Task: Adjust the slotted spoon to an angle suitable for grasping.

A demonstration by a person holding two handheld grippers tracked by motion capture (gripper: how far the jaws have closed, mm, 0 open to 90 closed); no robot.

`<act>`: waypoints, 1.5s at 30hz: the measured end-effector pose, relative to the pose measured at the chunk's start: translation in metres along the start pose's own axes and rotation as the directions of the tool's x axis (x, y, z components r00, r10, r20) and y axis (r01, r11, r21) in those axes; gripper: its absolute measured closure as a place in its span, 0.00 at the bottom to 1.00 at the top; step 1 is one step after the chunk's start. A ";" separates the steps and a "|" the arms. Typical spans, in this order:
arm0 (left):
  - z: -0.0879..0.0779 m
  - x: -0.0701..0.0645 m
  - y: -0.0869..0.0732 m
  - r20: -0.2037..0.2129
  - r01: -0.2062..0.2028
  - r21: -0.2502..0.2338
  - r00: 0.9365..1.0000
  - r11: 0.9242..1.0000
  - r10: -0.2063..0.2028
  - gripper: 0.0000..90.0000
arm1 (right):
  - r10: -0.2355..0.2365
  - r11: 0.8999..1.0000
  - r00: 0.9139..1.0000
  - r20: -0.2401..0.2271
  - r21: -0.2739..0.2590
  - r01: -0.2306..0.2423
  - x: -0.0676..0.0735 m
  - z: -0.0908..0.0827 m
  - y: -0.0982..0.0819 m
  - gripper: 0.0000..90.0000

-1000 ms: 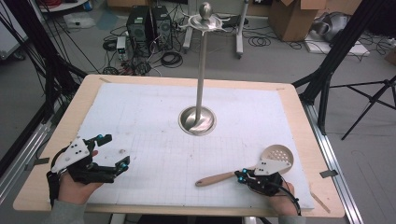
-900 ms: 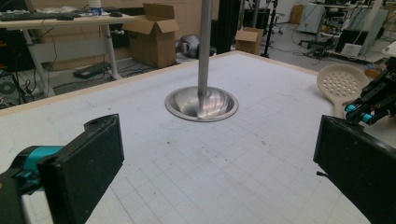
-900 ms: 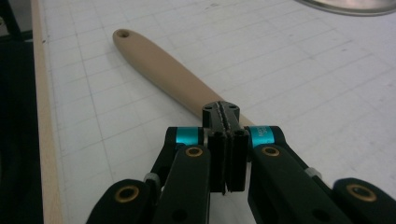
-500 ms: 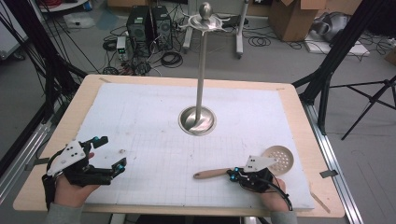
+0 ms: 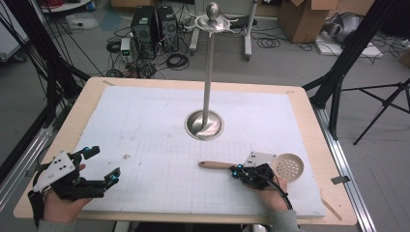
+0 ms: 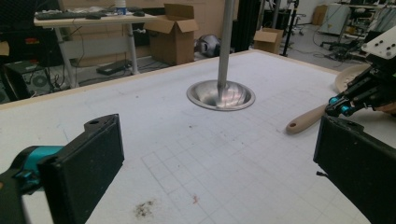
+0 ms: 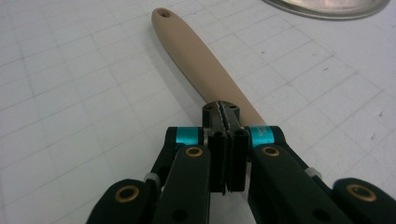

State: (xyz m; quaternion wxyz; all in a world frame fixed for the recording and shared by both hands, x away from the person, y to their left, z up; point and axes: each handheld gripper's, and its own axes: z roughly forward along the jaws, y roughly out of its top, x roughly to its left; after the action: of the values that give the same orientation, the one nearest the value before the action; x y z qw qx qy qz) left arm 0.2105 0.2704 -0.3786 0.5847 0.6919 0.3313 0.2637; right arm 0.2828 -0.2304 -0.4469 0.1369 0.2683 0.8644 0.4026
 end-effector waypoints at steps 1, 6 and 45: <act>-0.001 0.000 0.000 -0.004 0.001 0.000 1.000 1.000 -0.001 0.02 | 0.002 1.000 1.000 0.007 0.001 -0.002 0.000 0.001 0.001 1.00; -0.006 -0.001 -0.002 -0.013 0.001 0.005 1.000 1.000 -0.001 0.02 | 0.014 1.000 0.999 0.031 0.004 -0.014 -0.002 0.007 0.006 1.00; 0.004 -0.003 -0.003 0.007 -0.005 0.018 1.000 1.000 0.004 0.02 | -0.047 0.992 0.999 0.010 -0.120 0.048 -0.028 -0.069 0.025 1.00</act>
State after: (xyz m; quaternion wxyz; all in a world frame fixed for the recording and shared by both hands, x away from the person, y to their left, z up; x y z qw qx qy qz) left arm 0.2114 0.2657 -0.3821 0.5791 0.6987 0.3302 0.2598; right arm 0.2833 -0.2767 -0.3831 0.1653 0.2404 0.8441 0.4498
